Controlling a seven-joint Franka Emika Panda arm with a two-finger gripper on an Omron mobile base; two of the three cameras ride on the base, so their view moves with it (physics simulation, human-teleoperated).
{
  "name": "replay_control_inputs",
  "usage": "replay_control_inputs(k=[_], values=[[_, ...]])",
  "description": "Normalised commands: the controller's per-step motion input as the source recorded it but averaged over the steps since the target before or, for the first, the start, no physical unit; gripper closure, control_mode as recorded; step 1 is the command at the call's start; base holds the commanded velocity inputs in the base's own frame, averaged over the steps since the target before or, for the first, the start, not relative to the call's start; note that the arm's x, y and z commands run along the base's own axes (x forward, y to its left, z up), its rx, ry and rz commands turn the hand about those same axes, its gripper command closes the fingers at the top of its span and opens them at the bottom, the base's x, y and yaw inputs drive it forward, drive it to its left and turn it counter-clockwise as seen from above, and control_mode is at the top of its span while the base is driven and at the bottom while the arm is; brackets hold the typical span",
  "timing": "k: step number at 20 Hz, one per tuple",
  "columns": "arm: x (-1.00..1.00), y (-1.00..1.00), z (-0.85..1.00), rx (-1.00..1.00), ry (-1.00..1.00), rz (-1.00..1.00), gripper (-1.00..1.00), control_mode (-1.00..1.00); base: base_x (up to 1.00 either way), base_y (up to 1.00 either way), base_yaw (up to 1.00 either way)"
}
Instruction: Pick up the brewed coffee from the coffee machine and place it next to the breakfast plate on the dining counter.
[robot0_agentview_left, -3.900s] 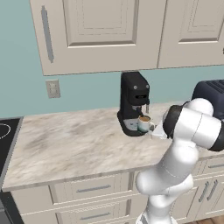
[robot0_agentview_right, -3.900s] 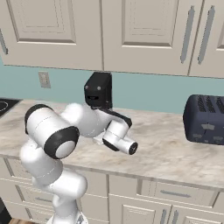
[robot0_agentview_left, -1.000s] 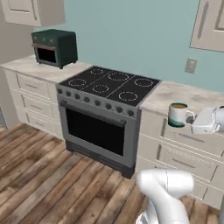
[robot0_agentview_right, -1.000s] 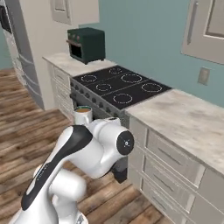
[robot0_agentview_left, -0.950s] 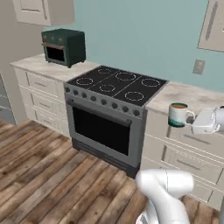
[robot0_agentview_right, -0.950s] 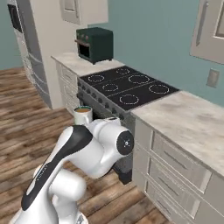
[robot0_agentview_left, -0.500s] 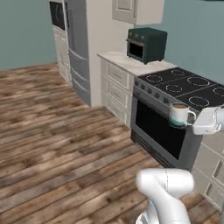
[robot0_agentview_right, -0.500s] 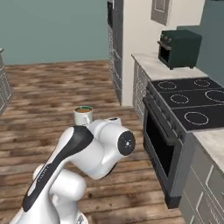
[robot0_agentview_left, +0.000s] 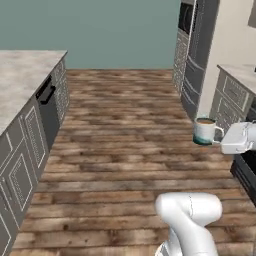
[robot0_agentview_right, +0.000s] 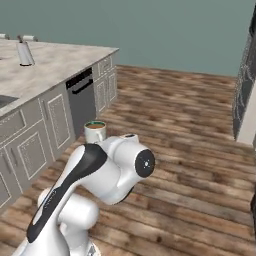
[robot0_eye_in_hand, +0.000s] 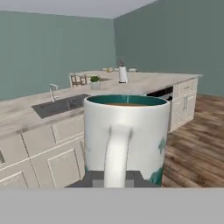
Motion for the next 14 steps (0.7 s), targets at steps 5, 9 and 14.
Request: replay_control_inputs(k=[5, 9, 14], values=[[0.00, 0.00, 0.00, 0.00, 0.00, 0.00, 1.00, 1.00, 0.22, 0.98, 0.61], [0.00, 0.00, 0.00, 0.00, 0.00, 0.00, 1.00, 1.00, 0.18, 0.94, 0.60], [0.00, 0.00, 0.00, 0.00, 0.00, 0.00, 1.00, 1.00, 0.02, 0.40, 0.57]])
